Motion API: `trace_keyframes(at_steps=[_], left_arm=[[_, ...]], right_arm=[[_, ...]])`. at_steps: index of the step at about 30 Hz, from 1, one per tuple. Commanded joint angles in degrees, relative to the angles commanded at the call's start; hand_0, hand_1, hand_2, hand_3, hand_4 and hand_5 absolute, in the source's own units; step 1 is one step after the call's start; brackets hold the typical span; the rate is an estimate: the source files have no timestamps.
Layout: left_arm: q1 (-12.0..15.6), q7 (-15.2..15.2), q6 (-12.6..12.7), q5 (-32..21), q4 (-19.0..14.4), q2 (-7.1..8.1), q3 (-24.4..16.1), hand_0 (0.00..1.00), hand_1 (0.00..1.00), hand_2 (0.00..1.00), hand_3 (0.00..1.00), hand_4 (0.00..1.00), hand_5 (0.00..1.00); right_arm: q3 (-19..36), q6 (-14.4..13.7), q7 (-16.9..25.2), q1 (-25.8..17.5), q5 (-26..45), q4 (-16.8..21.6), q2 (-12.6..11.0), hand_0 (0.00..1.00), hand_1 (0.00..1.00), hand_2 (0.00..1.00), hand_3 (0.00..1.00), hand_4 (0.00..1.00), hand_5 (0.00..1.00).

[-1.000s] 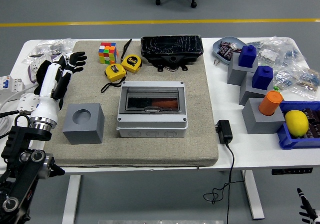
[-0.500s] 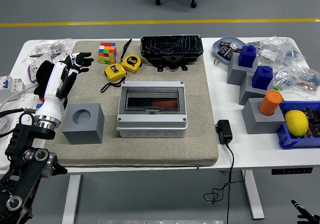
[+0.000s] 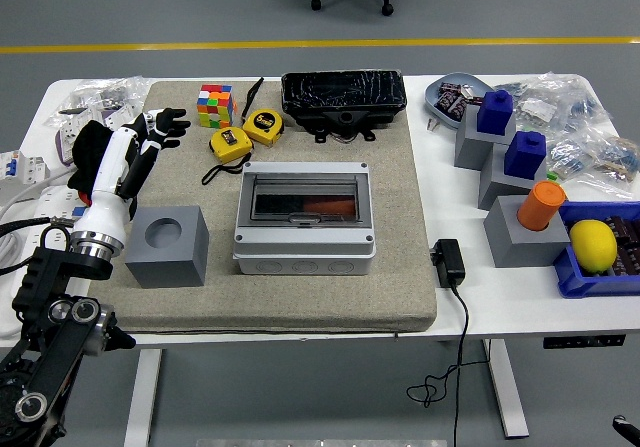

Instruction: Fetch the battery,place it into the box,close the lid of the box

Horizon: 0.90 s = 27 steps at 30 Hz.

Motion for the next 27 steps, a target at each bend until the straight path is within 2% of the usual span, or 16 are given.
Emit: trace_keyframes(at_steps=[1,2,7,8,10,13,14,19,20,27], left_arm=[[0.03,0.13,-0.03,0.12,-0.03,-0.01,-0.04,0.657,0.699,0.680,0.692,0.973,0.998],[0.05,0.24,-0.09,0.21,-0.03,-0.01,-0.05,0.656,0.695,0.683,0.691,0.972,0.998],[0.10,2.61,-1.33,2.00,0.10,0.10,-0.44,0.656,0.695,0.683,0.691,0.972,0.998],[0.12,2.97,-1.43,2.34,0.13,0.10,-0.52,0.663,0.732,0.711,0.711,0.974,0.990],[0.15,3.95,-1.96,2.82,0.23,0.08,-0.77,0.663,0.732,0.711,0.711,0.974,0.990],[0.17,4.83,-2.49,3.47,0.33,0.15,-0.80,0.663,0.732,0.711,0.711,0.974,0.990],[0.19,5.06,-2.72,3.98,0.33,0.15,-0.85,0.674,0.739,0.718,0.714,0.971,0.976],[0.27,5.47,-3.14,4.66,0.28,0.21,-0.78,0.674,0.739,0.718,0.714,0.971,0.976],[0.27,5.49,-3.10,4.66,0.28,0.20,-0.76,0.673,0.736,0.718,0.714,0.970,0.981],[0.43,5.84,-3.10,4.68,0.38,0.28,-0.47,0.674,0.735,0.718,0.715,0.968,0.973]], right_arm=[[0.41,1.29,-0.69,0.00,0.11,0.00,0.00,0.002,0.002,0.029,0.002,0.513,0.238],[0.14,3.01,-1.51,0.02,0.50,0.00,-0.09,0.203,0.244,0.343,0.330,0.988,0.578],[-0.78,13.78,-5.13,0.11,0.88,0.00,-0.40,0.203,0.244,0.343,0.330,0.988,0.578],[-0.48,15.54,-5.36,0.10,0.63,0.00,-0.35,0.819,0.731,0.732,0.758,0.998,0.842],[0.24,17.53,-5.42,0.05,-0.15,0.00,-0.18,0.819,0.731,0.732,0.758,0.998,0.842],[0.89,17.92,-5.09,-0.10,-0.71,0.00,-0.01,0.819,0.731,0.732,0.758,0.998,0.842],[1.21,17.88,-4.89,-0.13,-1.02,0.00,0.00,0.955,0.852,0.824,0.821,0.998,0.904],[2.58,17.77,-4.18,-0.15,-2.32,0.00,-0.09,0.955,0.852,0.824,0.821,0.998,0.904],[2.70,17.76,-4.14,-0.14,-2.43,0.00,-0.10,0.997,0.894,0.859,0.838,0.998,0.930],[2.50,17.62,-3.90,-0.16,-2.34,0.00,-0.07,0.998,0.895,0.860,0.841,0.998,0.942]])
